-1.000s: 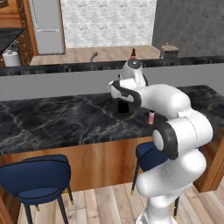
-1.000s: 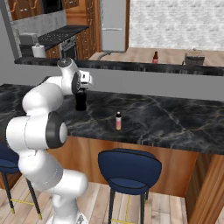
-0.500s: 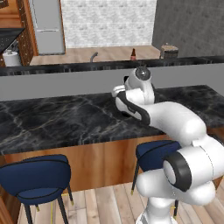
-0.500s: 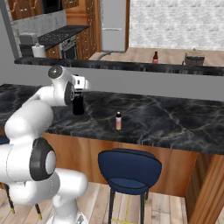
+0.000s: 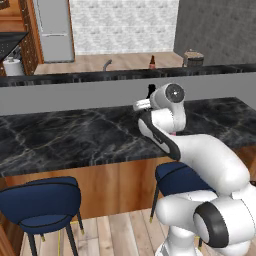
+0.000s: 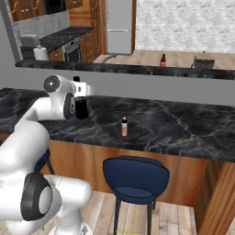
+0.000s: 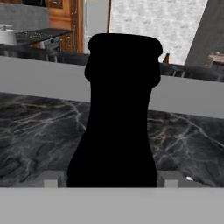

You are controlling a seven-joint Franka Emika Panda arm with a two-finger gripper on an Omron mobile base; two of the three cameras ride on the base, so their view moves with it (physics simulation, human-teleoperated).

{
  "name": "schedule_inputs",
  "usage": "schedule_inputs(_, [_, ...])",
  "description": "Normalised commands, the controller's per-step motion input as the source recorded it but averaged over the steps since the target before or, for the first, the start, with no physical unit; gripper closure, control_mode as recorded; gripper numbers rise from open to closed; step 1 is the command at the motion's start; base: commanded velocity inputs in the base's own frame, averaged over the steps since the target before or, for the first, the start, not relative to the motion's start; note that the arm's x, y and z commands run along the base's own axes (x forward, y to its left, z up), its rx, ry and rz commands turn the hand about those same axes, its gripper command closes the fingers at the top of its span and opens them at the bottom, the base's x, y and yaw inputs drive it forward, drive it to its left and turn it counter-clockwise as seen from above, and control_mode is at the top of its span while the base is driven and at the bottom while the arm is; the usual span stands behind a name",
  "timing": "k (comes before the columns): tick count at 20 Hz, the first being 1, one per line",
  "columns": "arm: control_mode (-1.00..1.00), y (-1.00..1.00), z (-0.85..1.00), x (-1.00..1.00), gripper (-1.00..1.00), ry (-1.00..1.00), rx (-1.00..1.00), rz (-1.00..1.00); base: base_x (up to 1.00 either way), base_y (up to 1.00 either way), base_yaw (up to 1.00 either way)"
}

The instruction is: Place the large bottle from the dining counter next to the other large bottle outside the sink, and place the small bottle from the dining counter next to the other small bottle inside the sink.

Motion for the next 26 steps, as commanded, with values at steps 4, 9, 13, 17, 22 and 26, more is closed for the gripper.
schedule_inputs(4, [-1.0,-0.08,0.38,-0.46,1.0,-0.13,0.0,0.01,0.0,0.0,0.0])
schedule_inputs(9, [-1.0,-0.05,0.35,-0.38,1.0,-0.15,0.0,0.01,0.0,0.0,0.0])
schedule_inputs(13, [-1.0,-0.09,0.39,-0.26,1.0,-0.11,0.0,0.01,0.0,0.0,0.0])
schedule_inputs(17, [1.0,-0.02,0.09,-0.08,1.0,-0.02,0.0,0.0,-0.29,-0.22,0.0])
schedule_inputs(22, [1.0,0.0,0.0,0.0,1.0,0.0,0.0,0.0,-0.34,-0.56,0.0])
schedule_inputs(26, [1.0,0.0,0.0,0.0,1.0,0.0,0.0,0.0,-0.25,-0.76,0.0])
